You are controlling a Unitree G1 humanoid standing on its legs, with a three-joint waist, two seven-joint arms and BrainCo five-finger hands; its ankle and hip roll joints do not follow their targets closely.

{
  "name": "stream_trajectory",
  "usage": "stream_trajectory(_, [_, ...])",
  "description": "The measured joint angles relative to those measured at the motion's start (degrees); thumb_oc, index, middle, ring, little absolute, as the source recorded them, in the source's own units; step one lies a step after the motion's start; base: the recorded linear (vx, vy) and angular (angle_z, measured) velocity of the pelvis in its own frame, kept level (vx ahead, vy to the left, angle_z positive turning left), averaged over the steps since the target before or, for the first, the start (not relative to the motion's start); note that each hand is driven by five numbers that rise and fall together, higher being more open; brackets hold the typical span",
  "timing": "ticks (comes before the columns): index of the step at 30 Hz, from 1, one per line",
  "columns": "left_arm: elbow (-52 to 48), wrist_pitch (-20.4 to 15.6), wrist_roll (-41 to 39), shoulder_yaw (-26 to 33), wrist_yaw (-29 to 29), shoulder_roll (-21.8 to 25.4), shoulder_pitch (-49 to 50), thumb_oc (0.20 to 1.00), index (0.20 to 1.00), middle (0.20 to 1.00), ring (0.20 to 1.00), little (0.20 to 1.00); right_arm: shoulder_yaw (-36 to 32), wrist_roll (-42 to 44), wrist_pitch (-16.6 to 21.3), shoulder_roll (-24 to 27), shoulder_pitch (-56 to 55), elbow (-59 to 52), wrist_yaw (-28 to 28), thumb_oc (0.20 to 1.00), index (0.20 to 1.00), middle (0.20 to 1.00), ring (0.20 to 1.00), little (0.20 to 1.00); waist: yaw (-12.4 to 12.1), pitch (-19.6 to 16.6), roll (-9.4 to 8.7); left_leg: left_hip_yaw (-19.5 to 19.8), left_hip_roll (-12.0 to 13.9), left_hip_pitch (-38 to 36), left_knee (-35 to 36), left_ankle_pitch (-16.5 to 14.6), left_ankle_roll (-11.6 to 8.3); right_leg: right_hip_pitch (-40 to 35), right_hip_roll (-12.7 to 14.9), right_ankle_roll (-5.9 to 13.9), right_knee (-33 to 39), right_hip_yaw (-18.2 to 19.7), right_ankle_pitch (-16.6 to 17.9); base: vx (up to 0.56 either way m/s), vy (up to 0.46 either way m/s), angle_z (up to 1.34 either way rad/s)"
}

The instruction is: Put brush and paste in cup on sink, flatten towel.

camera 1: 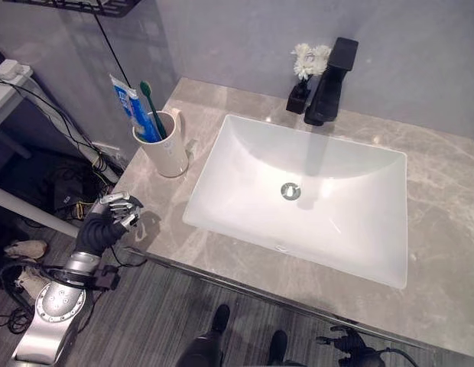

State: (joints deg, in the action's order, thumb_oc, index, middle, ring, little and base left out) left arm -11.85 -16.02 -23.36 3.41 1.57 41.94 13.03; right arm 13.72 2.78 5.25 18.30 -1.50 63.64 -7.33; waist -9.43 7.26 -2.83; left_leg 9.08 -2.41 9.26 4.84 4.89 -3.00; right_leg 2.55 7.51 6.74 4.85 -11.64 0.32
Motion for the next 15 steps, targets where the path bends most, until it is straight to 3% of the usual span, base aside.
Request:
stream_trajectory(4, [0.16,0.00,1.34,-0.04,-0.04,-0.14,0.55,0.200,0.200,0.200,0.200,0.200,-2.52,-1.56,0.01,0.48,-0.05,3.82,-0.05,1.000,1.000,1.000,1.000,1.000,-0.29,0.23,-1.00,-0.75,-1.56,-2.25,-0.26,-0.95,1.35,-1.25,1.28,0.96,-1.08,0.34,-0.48,0.00,0.154,-0.07])
stream_trajectory(7, [0.92,0.02,1.58,0.10,-0.08,-0.70,1.69,0.200,0.200,0.200,0.200,0.200,-3.32,-1.98,0.03,0.85,1.60,6.54,-0.04,1.000,1.000,1.000,1.000,1.000,-1.72,0.86,-0.94,-3.74,-1.22,-2.32,-2.07,-2.11,3.64,1.96,2.23,1.60,-7.69,0.09,-1.46,-0.04,0.157,-0.44])
stream_trajectory(8, [1.67,0.14,1.83,0.03,-0.18,-0.79,1.81,0.200,0.200,0.200,0.200,0.200,-3.59,-1.97,-0.06,0.84,1.64,6.64,-0.04,1.000,1.000,1.000,1.000,1.000,-1.17,0.85,-0.93,-3.58,-1.60,-2.64,-2.12,-2.17,3.75,2.51,1.80,1.35,-9.22,-0.13,-1.92,0.04,0.179,-0.22])
stream_trajectory(9, [2.08,0.14,1.87,0.13,-0.20,-0.87,1.68,0.200,0.200,0.200,0.200,0.200,-3.44,-1.92,0.05,0.73,1.42,7.22,-0.03,1.000,1.000,1.000,1.000,1.000,-0.45,1.05,-0.89,-2.60,-1.68,-3.09,-2.11,-1.97,4.16,2.86,0.75,2.76,-11.03,1.55,-4.53,0.03,0.075,0.24])
stream_trajectory(10, [2.32,0.14,1.92,0.17,-0.38,-0.63,1.52,0.200,0.200,0.200,0.200,0.200,-3.29,-1.91,0.10,0.30,0.95,7.54,-0.01,1.000,1.000,1.000,1.000,1.000,0.29,1.20,-0.64,-1.64,-1.51,-3.11,-2.10,-1.91,4.14,3.27,-2.05,3.19,-13.00,3.87,-7.29,0.07,0.052,0.41])
stream_trajectory(11, [2.27,0.13,1.95,0.35,-0.62,-0.17,1.70,0.200,0.200,0.200,0.200,0.200,-3.30,-1.88,0.06,0.10,0.00,7.57,0.05,1.000,1.000,1.000,1.000,1.000,0.37,0.89,-1.52,-1.20,-1.74,-3.28,-1.97,-1.91,3.78,3.23,-4.48,-1.76,-13.38,3.77,-8.69,0.07,0.038,0.40])
stream_trajectory(15, [2.33,0.26,1.99,-0.06,-0.77,-0.10,2.48,0.200,0.200,0.200,0.200,0.200,-3.28,-1.86,0.17,0.24,-1.77,7.68,0.04,1.000,1.000,1.000,1.000,1.000,0.72,0.85,-1.66,0.91,-2.24,-3.11,-2.77,-1.71,3.96,1.04,-4.78,-1.53,-11.40,3.29,-8.07,0.03,0.026,0.28])
